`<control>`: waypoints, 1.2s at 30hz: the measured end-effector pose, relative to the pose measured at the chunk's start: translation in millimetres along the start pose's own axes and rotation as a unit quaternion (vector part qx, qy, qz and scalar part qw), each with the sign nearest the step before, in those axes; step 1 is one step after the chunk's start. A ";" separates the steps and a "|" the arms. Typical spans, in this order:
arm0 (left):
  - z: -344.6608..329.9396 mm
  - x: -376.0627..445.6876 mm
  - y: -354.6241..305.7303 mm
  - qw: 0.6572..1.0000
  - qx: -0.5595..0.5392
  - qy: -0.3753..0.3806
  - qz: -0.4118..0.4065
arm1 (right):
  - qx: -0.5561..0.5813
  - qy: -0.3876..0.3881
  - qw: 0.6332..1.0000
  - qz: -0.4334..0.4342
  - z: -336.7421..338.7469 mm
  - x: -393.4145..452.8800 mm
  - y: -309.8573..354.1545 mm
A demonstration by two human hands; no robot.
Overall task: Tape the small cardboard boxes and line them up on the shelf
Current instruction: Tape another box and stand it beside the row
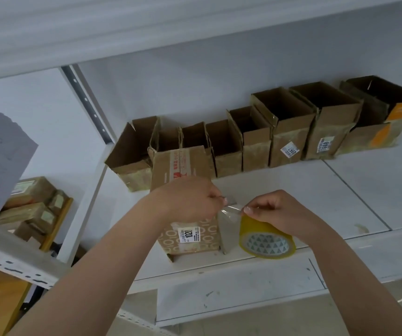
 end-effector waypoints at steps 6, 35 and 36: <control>1.7 15.6 -23.2 0.986 0.146 0.071 0.043 | -0.078 -0.058 0.995 0.020 3.8 -7.4 9.4; -18.6 9.2 -11.9 0.969 0.101 -0.187 0.127 | 0.059 -0.071 0.994 -0.064 -7.4 -21.6 -27.5; -18.6 8.4 -14.2 0.968 0.109 -0.184 0.129 | 0.062 -0.084 0.992 -0.067 -6.1 -22.5 -30.3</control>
Point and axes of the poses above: each hand's wrist, its own x-axis towards the middle knuckle, its own z-axis out of the back of the hand, y = z × x, the point moved 2 cm from there along x, towards the middle knuckle, and after that the axes turned 10 degrees about -y, right-handed, at the moved point
